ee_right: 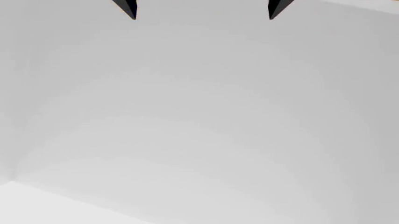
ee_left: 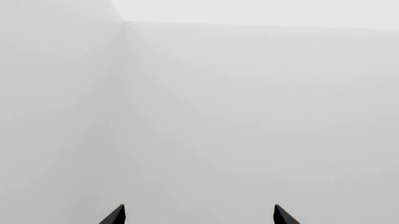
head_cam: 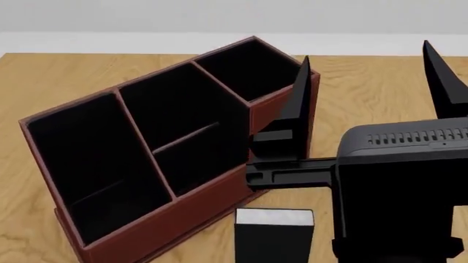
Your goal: Pick up the book and place it in the front compartment of the caddy.
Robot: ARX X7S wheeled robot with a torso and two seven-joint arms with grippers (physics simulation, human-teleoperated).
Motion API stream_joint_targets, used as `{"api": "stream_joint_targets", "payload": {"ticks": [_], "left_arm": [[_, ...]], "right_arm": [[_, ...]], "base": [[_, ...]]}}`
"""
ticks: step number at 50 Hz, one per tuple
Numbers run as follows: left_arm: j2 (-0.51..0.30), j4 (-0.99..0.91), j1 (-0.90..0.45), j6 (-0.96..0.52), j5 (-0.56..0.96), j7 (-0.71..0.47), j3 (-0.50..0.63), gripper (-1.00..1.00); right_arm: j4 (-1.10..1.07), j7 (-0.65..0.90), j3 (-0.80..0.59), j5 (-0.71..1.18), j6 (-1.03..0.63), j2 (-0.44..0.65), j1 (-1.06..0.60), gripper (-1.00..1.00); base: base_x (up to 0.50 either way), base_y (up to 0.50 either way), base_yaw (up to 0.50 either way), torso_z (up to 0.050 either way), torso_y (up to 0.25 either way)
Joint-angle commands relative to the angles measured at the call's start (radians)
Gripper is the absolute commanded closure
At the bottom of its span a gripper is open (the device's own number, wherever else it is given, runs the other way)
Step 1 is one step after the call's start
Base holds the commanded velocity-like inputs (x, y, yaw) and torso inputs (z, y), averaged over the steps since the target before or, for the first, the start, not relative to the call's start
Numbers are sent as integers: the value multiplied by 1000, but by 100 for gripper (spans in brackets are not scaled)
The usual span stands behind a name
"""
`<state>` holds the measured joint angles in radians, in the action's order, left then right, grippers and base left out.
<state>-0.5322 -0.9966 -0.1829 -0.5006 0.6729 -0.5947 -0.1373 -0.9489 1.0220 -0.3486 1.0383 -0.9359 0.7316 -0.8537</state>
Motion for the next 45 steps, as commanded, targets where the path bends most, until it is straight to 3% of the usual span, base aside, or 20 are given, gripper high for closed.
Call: {"api": "stream_joint_targets", "payload": {"ticks": [1,11,29,45], "left_arm": [[-15,-12,10,9,13,-15,-12,-100],[-29,-23,53,46,20,-33,-58,-100],[-44,-10,44,60,18,-47,-28,-100],[-61,-13,52,77,28,-64,-23,-100]], "right_arm": [[5,-1,-8,3,0,-2,-12,-100],[8,-3,-19,-2,1,-5,-19,-100],[8,-2,-26,2,10,-1,-16,-100],[20,20,-2,99,-31,12,-102,-100]], "base": [[355,4,0,0,0],[358,2,0,0,1],[356,4,0,0,1],[-2,0,0,0,1]]}}
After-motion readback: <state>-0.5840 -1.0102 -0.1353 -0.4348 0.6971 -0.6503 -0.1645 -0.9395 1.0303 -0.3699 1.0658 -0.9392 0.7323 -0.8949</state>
